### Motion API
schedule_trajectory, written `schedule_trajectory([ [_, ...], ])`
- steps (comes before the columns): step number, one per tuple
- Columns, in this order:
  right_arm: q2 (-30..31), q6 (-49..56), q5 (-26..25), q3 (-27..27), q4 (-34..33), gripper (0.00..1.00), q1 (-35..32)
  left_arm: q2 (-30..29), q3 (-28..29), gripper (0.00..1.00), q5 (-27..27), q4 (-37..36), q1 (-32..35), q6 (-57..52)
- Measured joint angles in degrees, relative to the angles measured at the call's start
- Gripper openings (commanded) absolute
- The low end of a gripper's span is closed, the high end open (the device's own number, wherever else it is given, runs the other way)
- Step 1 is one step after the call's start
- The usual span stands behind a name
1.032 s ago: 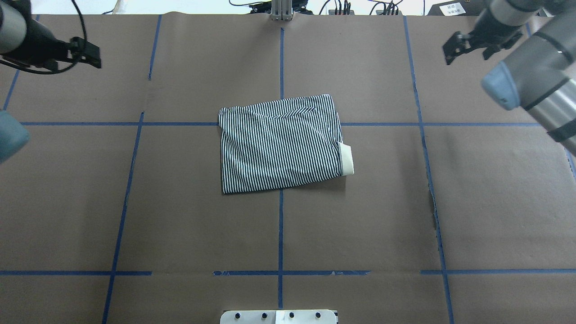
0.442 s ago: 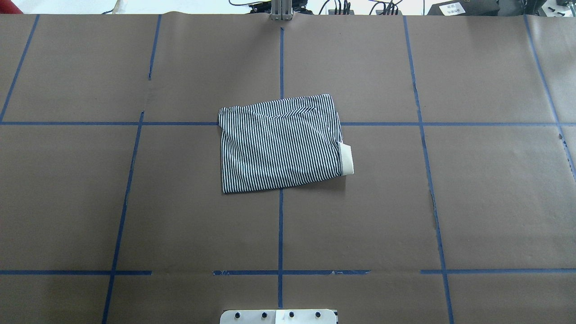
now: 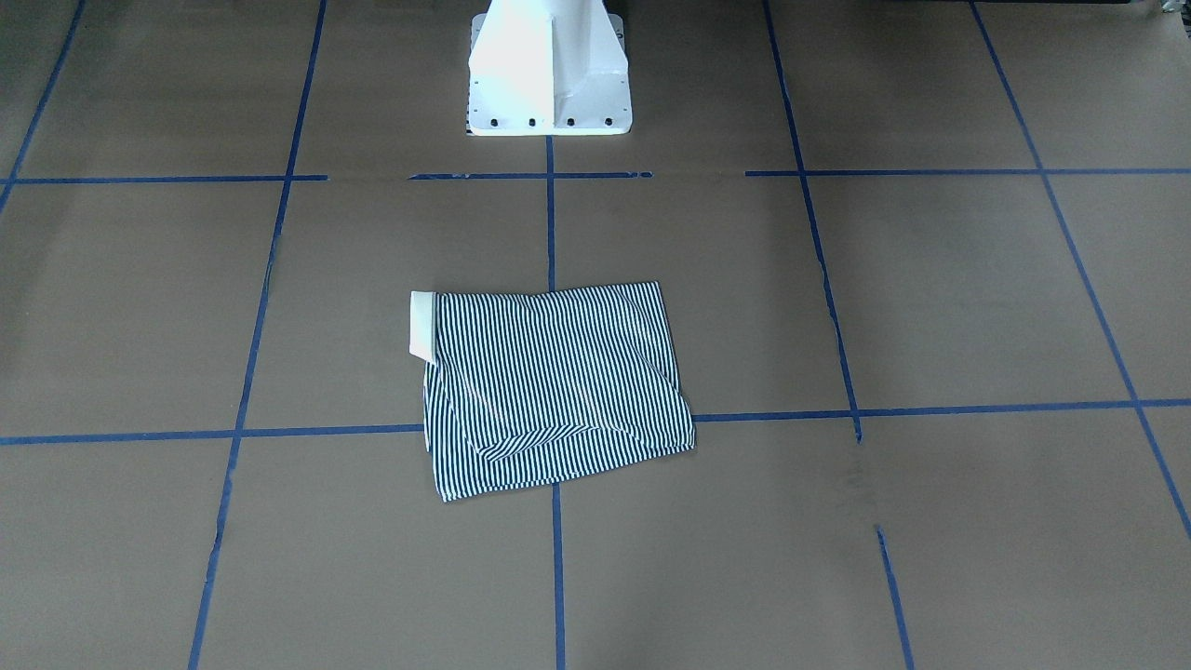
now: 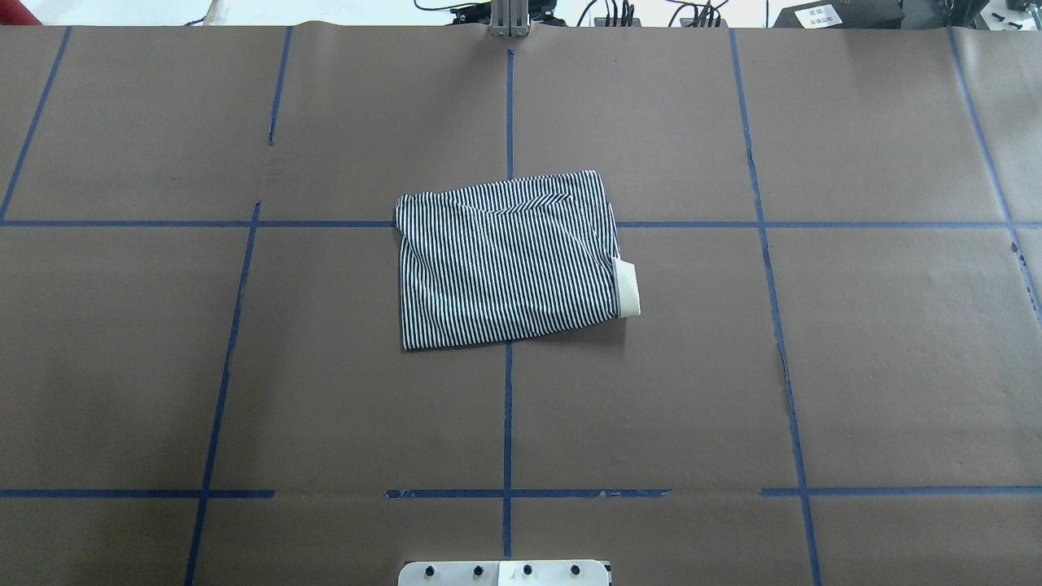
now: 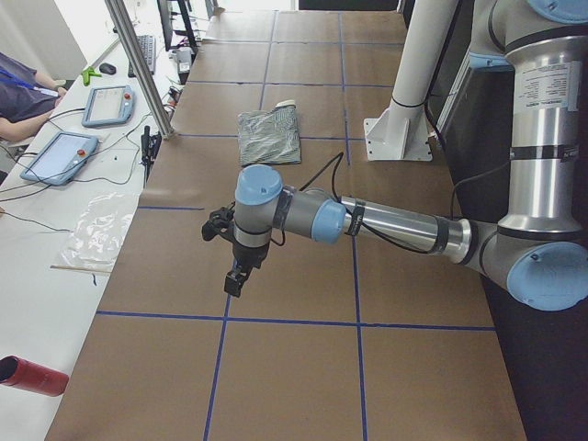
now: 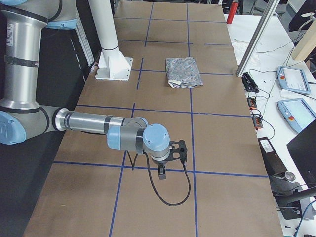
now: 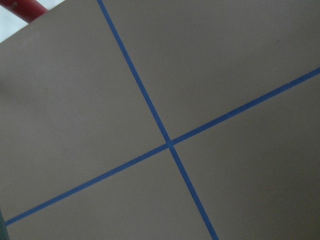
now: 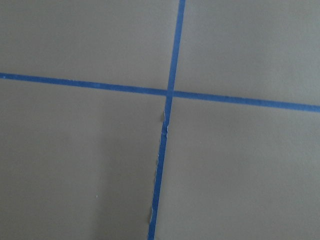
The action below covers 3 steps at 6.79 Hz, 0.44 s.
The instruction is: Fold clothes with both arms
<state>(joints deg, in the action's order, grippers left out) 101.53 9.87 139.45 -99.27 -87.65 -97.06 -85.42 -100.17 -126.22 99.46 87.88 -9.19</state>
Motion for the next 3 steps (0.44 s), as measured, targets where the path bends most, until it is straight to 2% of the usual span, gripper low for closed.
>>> schedule_trajectory([
  [1,0.44,-0.36,-0.12,-0.81,-0.55,1.00,0.01,0.37,2.46,1.00,-0.27,3.66,0.03,1.45],
  [3,-0.55,-3.64,0.19,-1.79,-3.69,1.00,0.67,0.82,3.75,1.00,-1.80,5.96,0.12,1.92],
])
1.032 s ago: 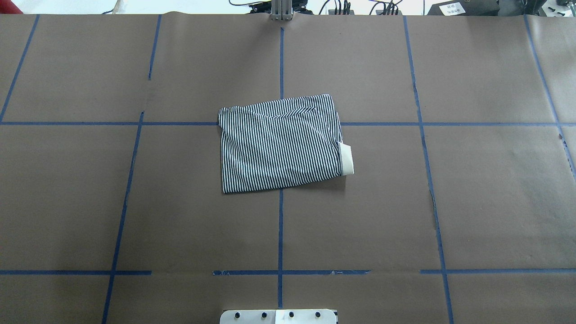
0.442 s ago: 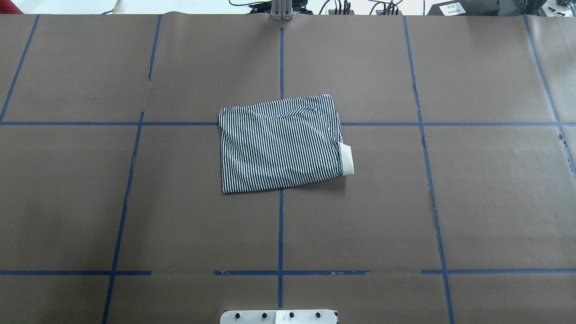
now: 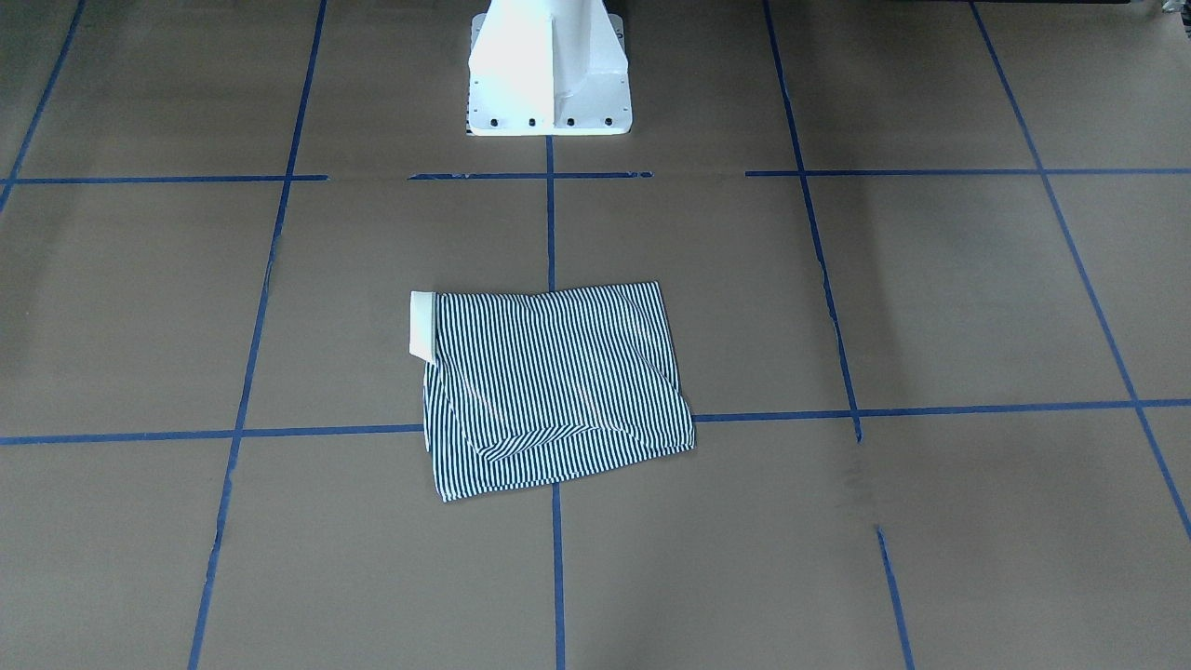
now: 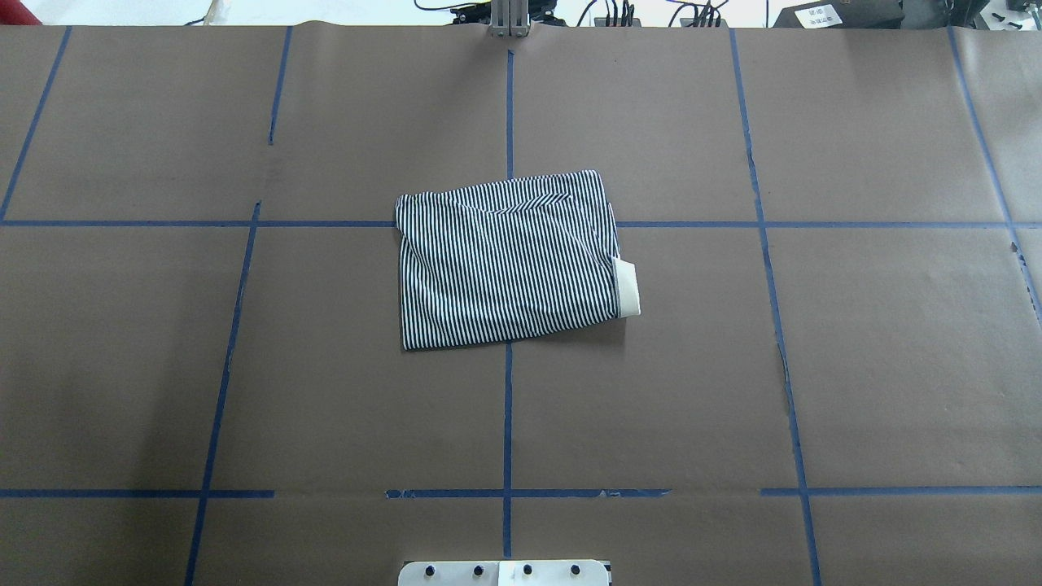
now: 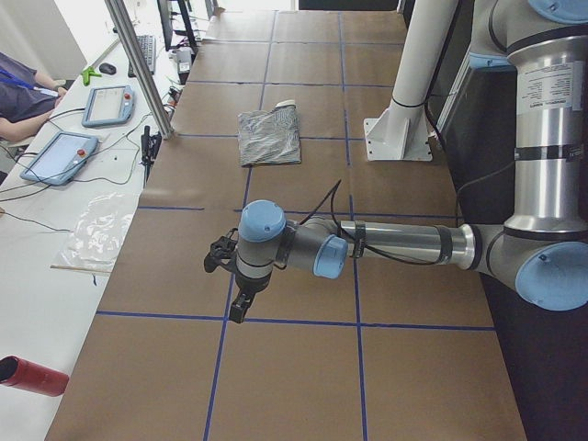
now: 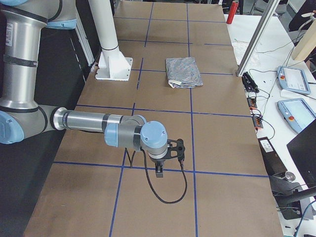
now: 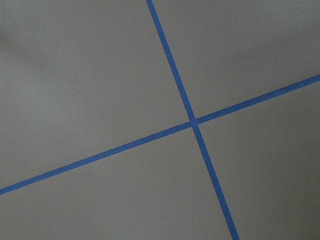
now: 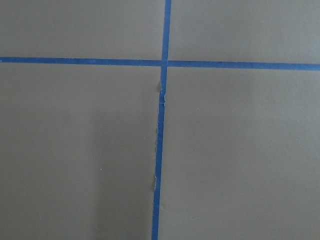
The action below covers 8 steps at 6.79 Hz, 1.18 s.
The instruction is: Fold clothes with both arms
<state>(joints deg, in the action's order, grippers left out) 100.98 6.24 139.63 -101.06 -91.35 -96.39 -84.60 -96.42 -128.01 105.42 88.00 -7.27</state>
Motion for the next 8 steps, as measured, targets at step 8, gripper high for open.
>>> schedule_trajectory([
  [8,-2.07,-12.77,-1.49,-0.57,6.63,1.00,8.76,2.90,-4.27,1.00,-0.50,-10.70,-0.03,0.04],
])
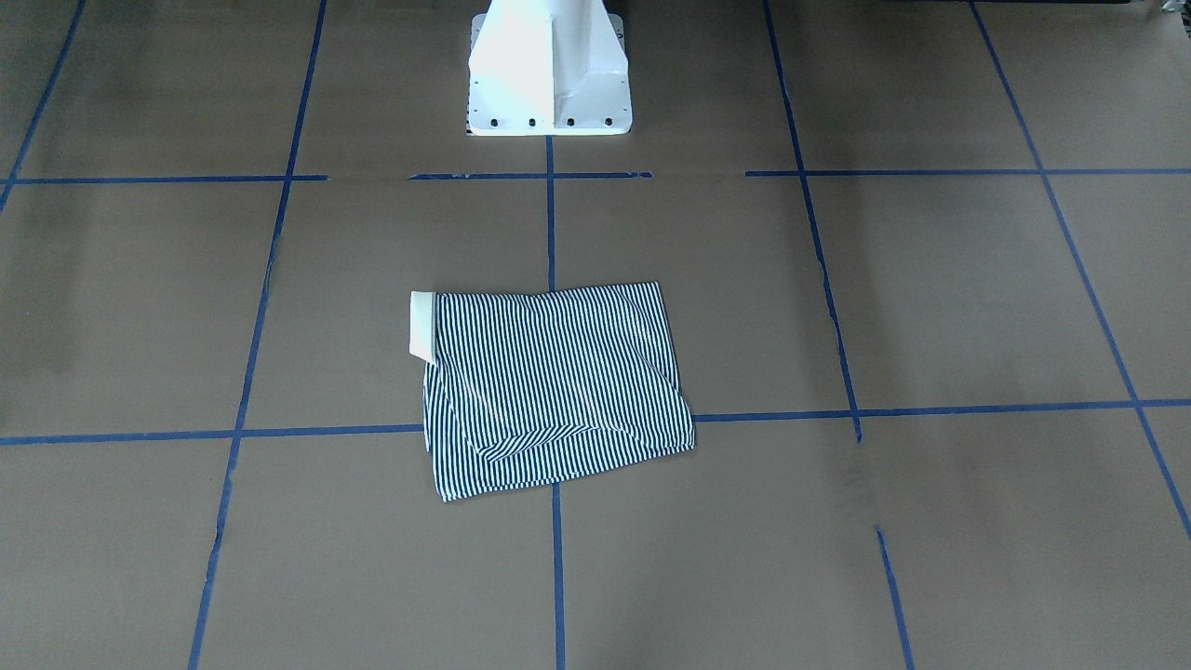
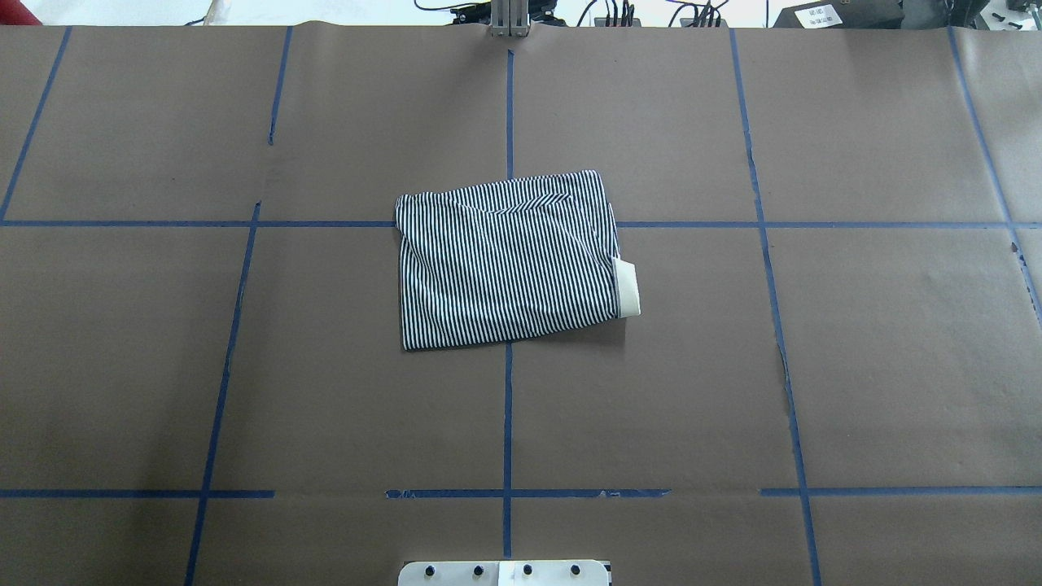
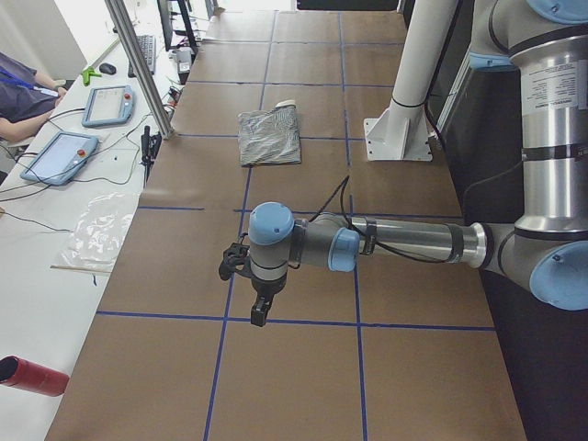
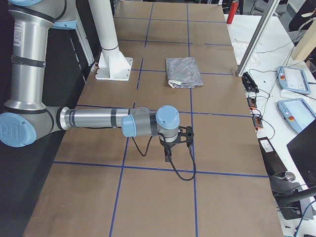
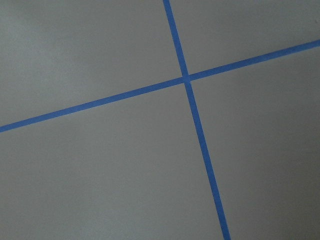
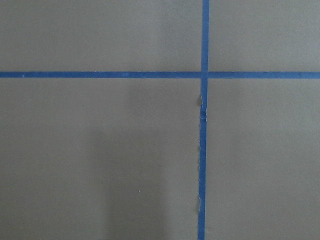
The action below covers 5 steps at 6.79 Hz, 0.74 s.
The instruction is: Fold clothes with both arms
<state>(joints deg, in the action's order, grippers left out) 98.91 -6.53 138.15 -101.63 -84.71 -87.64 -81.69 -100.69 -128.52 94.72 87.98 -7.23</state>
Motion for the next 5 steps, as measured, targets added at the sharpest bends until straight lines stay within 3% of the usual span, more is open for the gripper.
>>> schedule_trajectory([
  [3,-1.47,0.28,0.04,2.39,0.09,1.00,-0.01,0.40,1.18,1.00,-2.64,-0.12,0.00,2.23],
  [5,-1.59,0.11,0.22,2.59,0.06,1.00,-0.07,0.18,2.10,1.00,-4.54,-0.07,0.00,10.87],
])
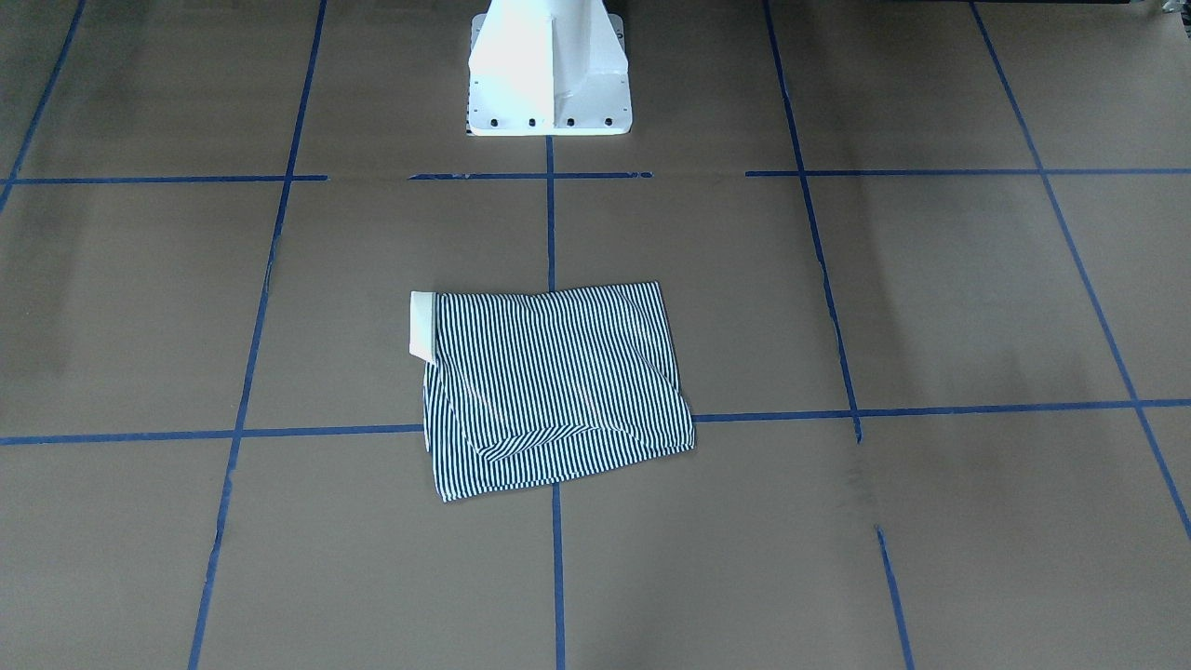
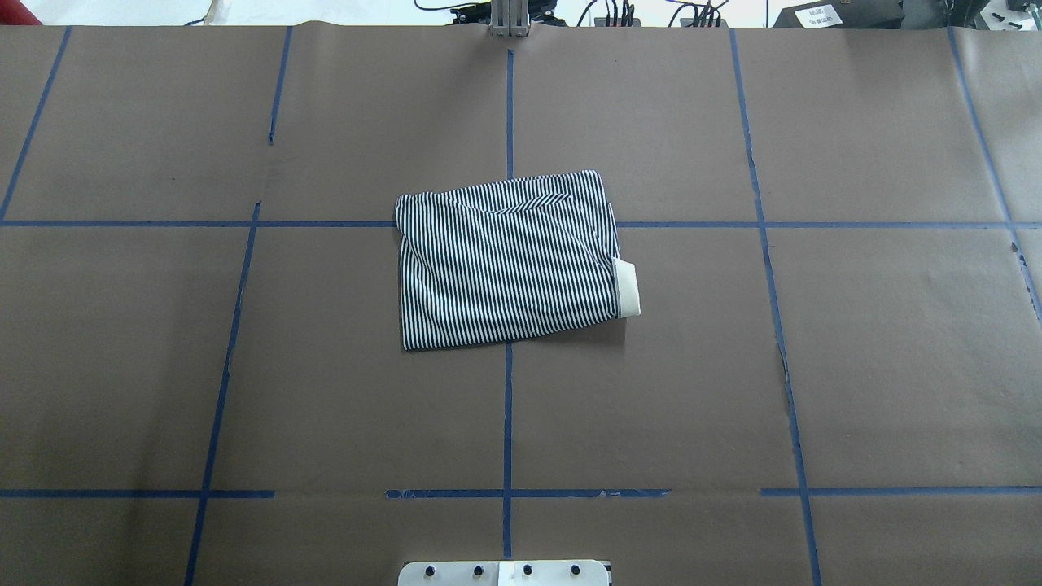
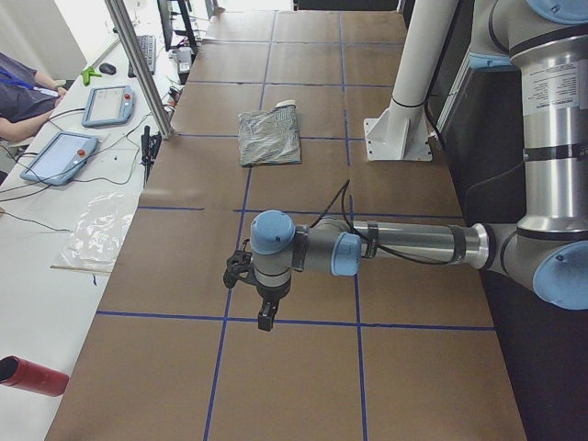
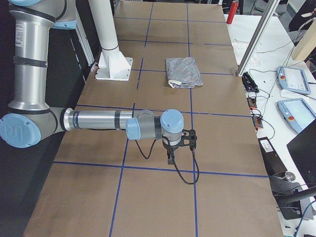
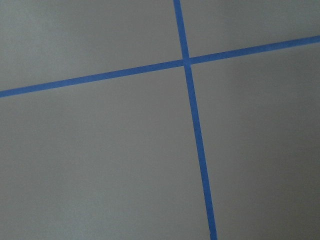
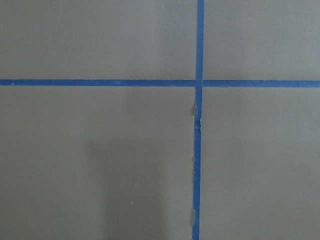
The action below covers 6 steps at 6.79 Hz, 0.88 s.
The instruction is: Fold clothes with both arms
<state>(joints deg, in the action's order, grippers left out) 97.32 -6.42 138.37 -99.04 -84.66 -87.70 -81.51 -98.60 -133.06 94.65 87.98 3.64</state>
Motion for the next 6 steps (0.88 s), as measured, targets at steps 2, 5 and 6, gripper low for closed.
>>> schedule_trajectory([
  [2,-0.02,-0.30,0.03,0.01,0.00,1.00,-0.01,0.07,0.11,1.00,-3.19,0.29,0.00,6.24],
  [5,-0.02,-0.32,-0.03,-0.04,0.02,1.00,-0.01,-0.27,-0.39,1.00,-3.60,0.68,0.00,7.21],
  [6,-0.05,-0.28,-0.03,-0.07,0.04,1.00,-0.01,-0.43,-0.40,1.00,-3.42,0.70,0.00,7.17],
])
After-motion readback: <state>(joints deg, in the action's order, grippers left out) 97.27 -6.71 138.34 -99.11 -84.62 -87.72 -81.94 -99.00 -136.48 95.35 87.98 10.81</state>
